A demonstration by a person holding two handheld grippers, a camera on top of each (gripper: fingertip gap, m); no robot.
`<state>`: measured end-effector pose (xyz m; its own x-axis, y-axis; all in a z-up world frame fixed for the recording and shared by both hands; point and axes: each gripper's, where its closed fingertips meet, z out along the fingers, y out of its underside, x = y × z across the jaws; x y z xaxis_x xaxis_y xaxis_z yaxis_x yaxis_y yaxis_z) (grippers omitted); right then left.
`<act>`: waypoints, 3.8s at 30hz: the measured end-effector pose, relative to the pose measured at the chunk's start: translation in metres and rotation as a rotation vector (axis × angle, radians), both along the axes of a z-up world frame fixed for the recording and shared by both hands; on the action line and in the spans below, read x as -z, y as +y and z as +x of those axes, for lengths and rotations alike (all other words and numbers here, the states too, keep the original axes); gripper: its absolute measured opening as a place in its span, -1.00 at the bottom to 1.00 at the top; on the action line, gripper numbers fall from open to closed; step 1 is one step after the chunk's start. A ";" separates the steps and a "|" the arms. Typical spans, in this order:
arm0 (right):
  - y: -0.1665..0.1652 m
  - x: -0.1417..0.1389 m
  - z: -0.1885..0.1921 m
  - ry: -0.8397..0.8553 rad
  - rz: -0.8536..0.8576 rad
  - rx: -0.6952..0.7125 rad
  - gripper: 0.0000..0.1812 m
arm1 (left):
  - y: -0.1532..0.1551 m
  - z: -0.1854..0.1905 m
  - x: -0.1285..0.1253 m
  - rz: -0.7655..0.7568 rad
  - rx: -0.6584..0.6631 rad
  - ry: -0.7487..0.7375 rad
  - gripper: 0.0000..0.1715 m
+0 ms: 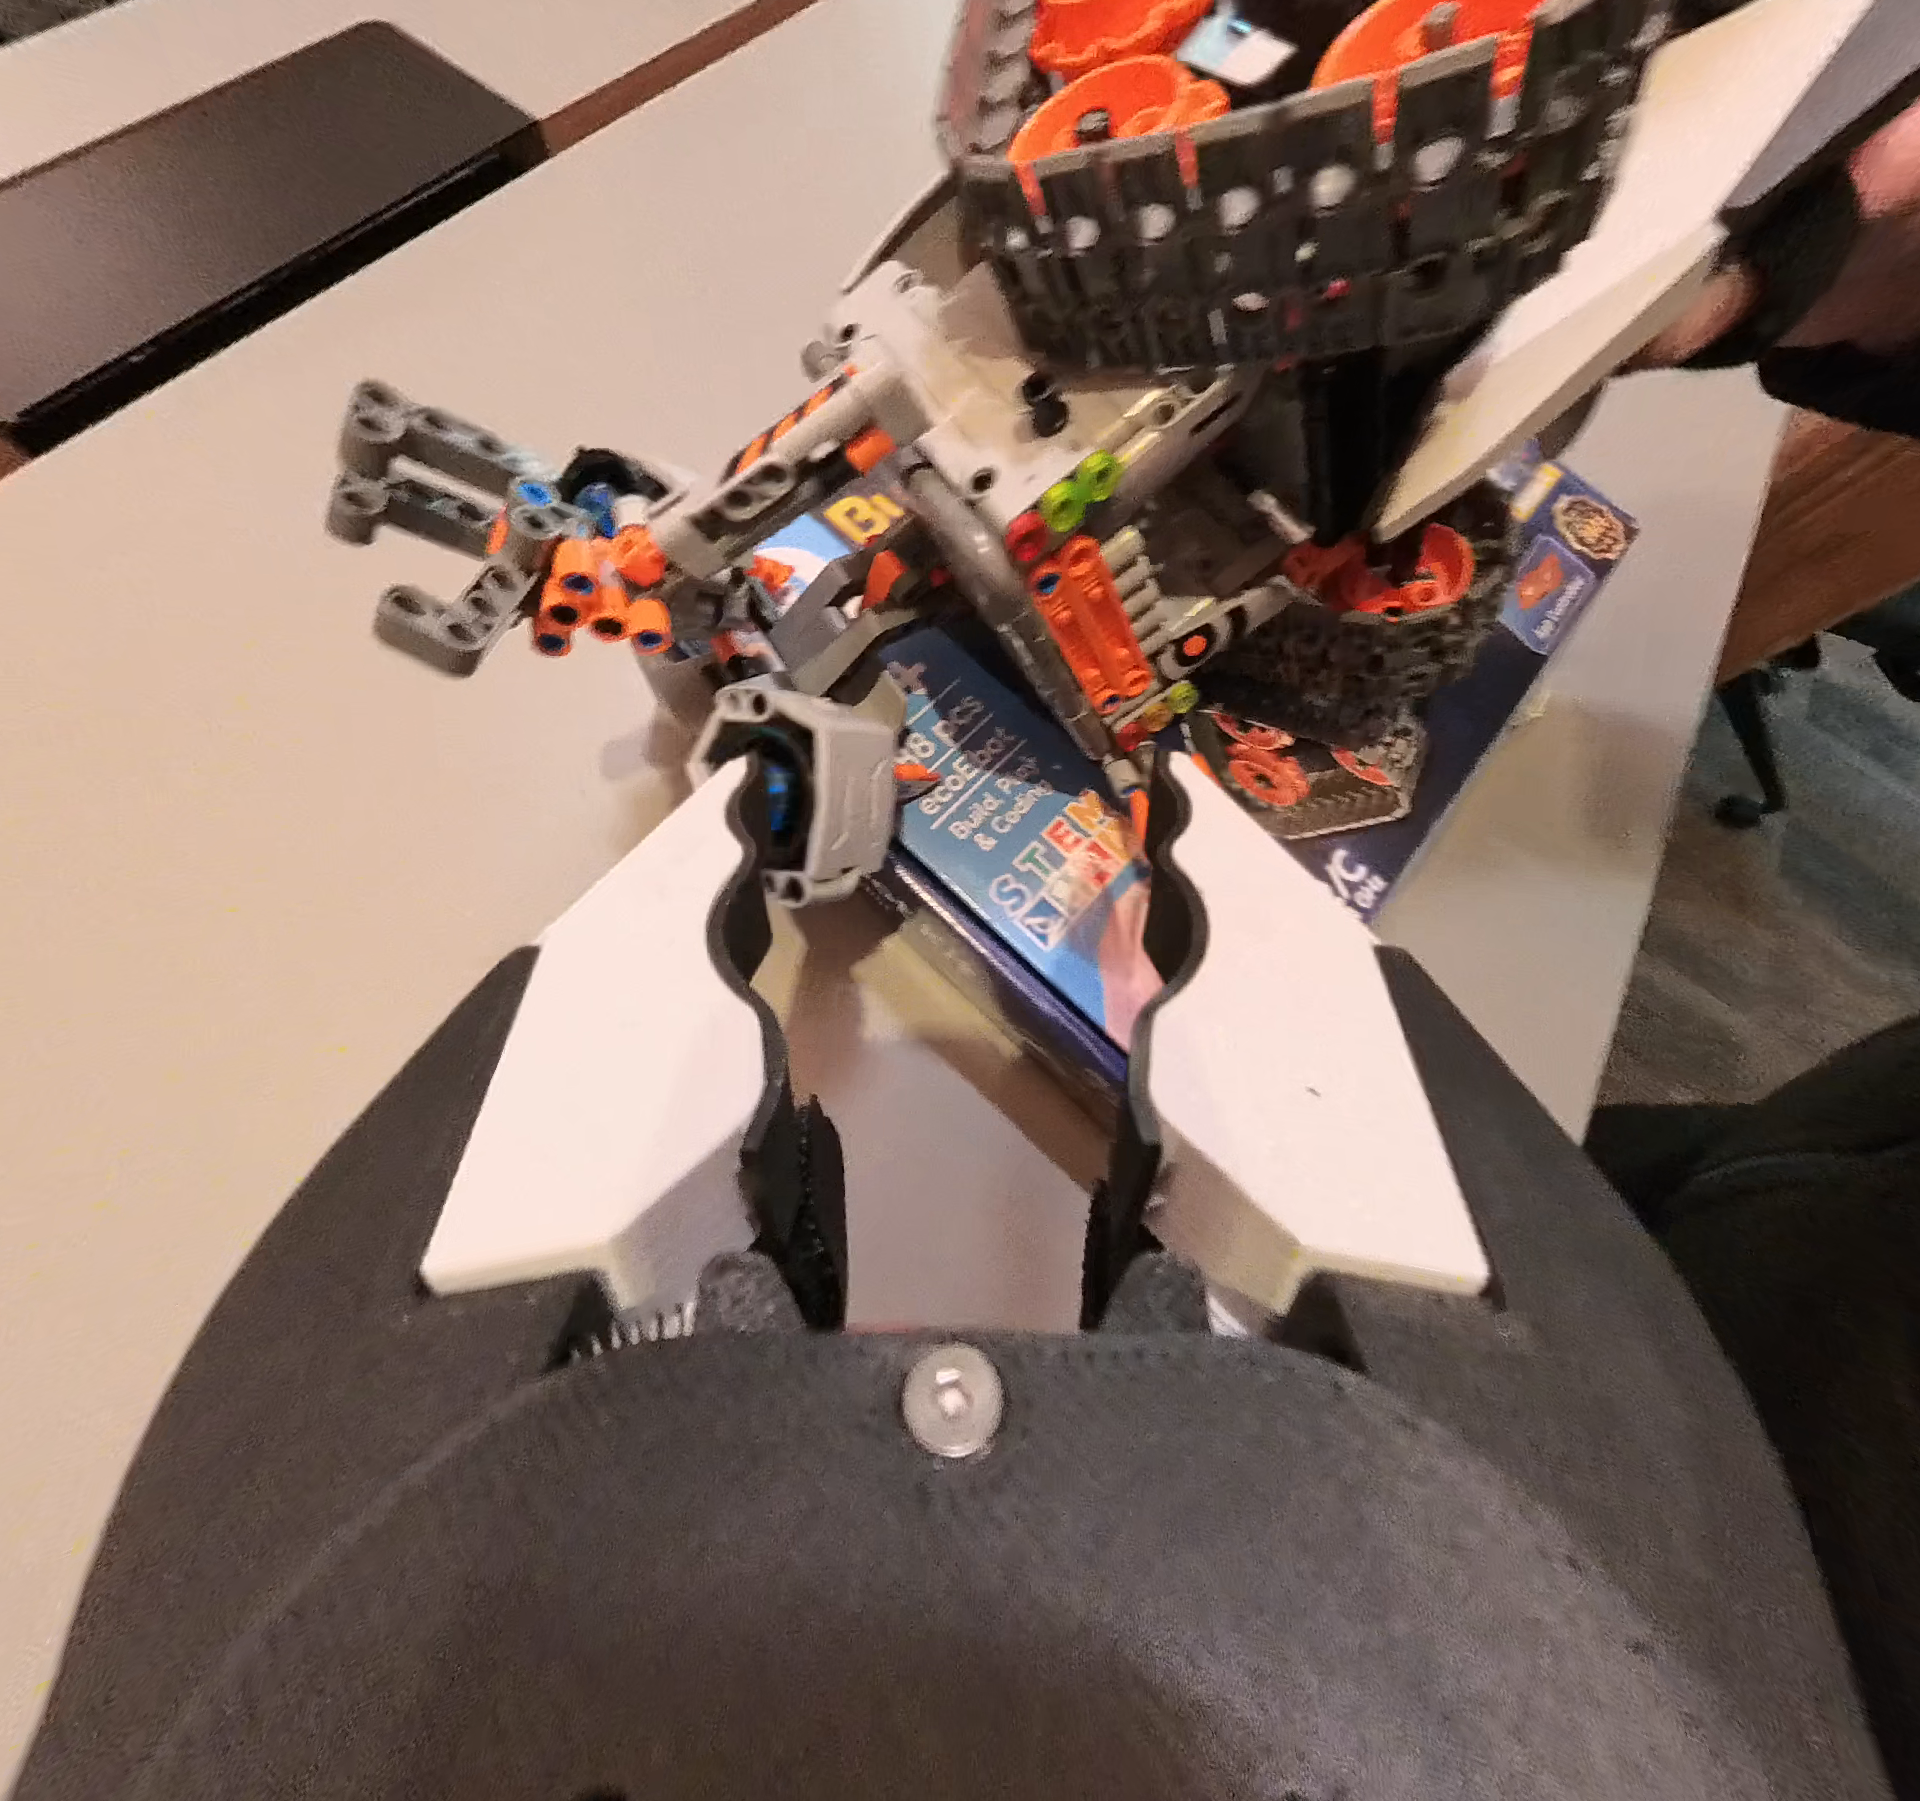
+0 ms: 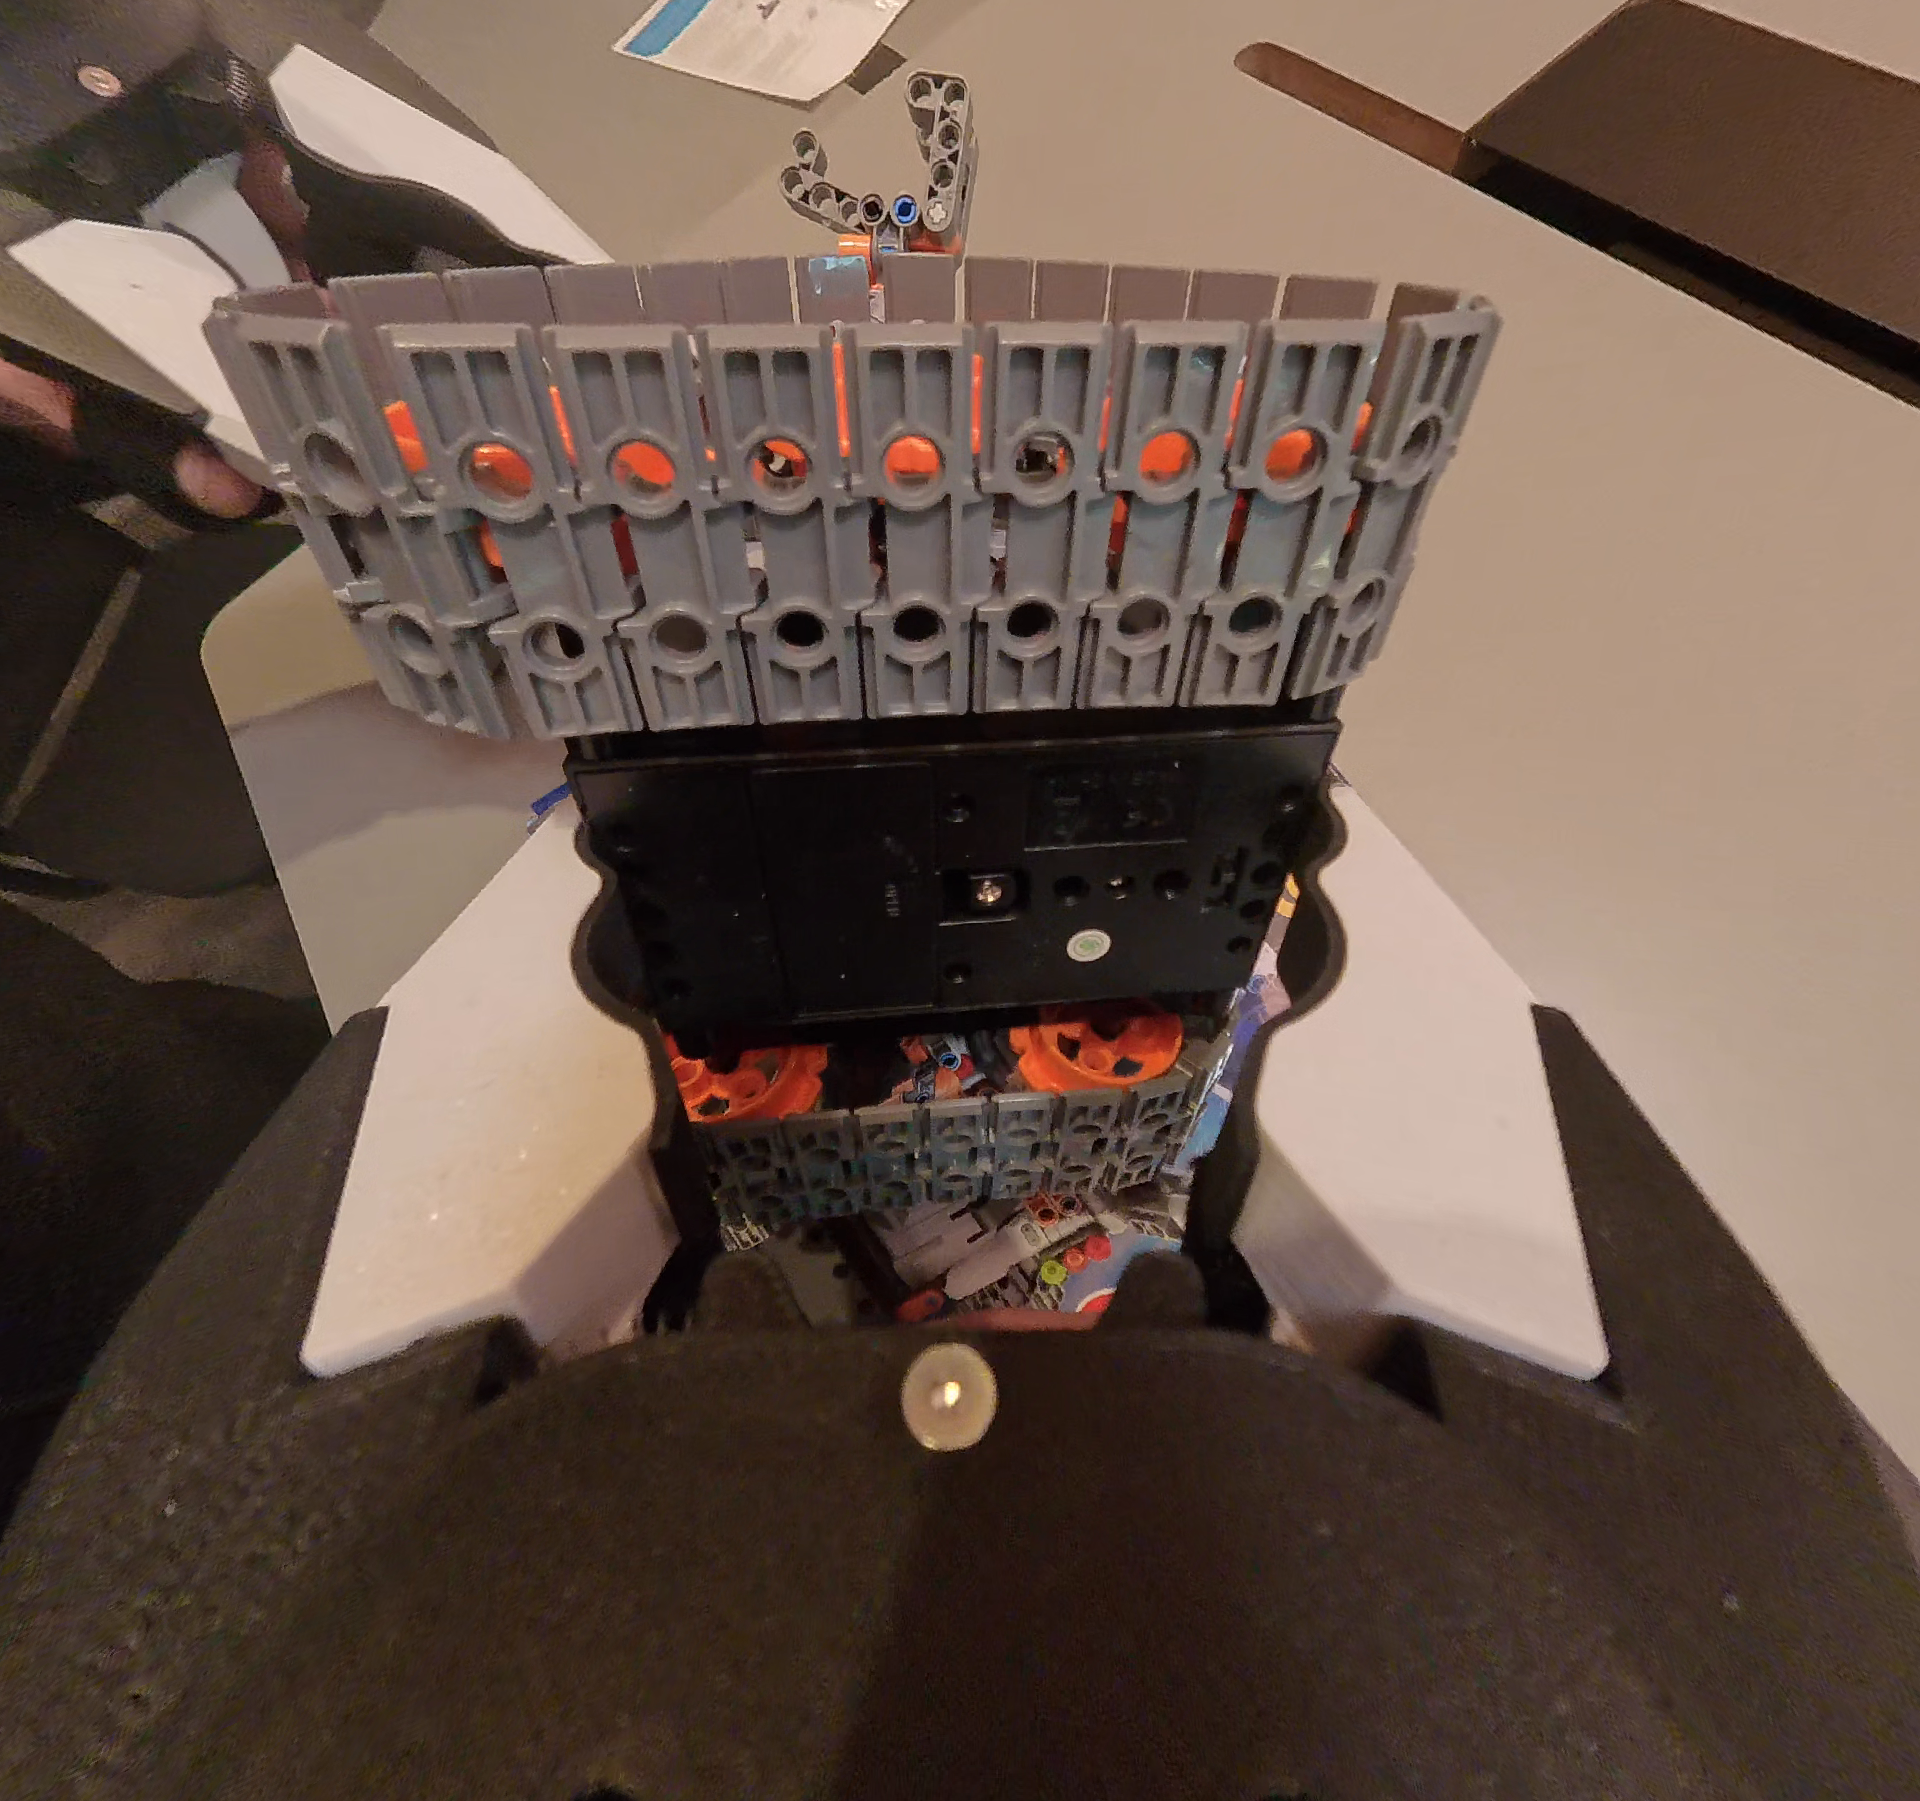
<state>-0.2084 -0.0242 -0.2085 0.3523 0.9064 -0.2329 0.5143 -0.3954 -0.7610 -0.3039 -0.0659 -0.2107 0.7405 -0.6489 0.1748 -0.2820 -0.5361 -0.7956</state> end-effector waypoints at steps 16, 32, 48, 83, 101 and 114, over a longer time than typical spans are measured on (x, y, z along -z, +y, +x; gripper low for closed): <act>0.001 -0.002 0.002 0.083 -0.004 0.048 0.37 | 0.020 0.050 0.000 0.059 -0.039 -0.173 -0.59; -0.001 -0.011 0.005 0.272 -0.049 0.091 0.38 | 0.023 0.052 -0.027 0.221 -0.023 -0.097 -0.61; -0.013 -0.015 -0.010 0.532 -0.216 0.175 0.38 | 0.032 0.050 -0.069 0.340 0.157 0.183 -0.62; -0.085 0.036 0.069 0.410 -0.438 0.444 -0.08 | -0.007 0.163 -0.055 0.654 0.487 0.655 -0.86; -0.104 -0.026 0.094 0.385 -0.088 0.514 -0.33 | -0.066 0.141 -0.098 0.758 0.486 0.373 -0.88; -0.054 -0.013 0.067 0.160 0.238 0.299 -0.29 | 0.007 0.078 -0.043 0.161 0.482 -0.050 -0.40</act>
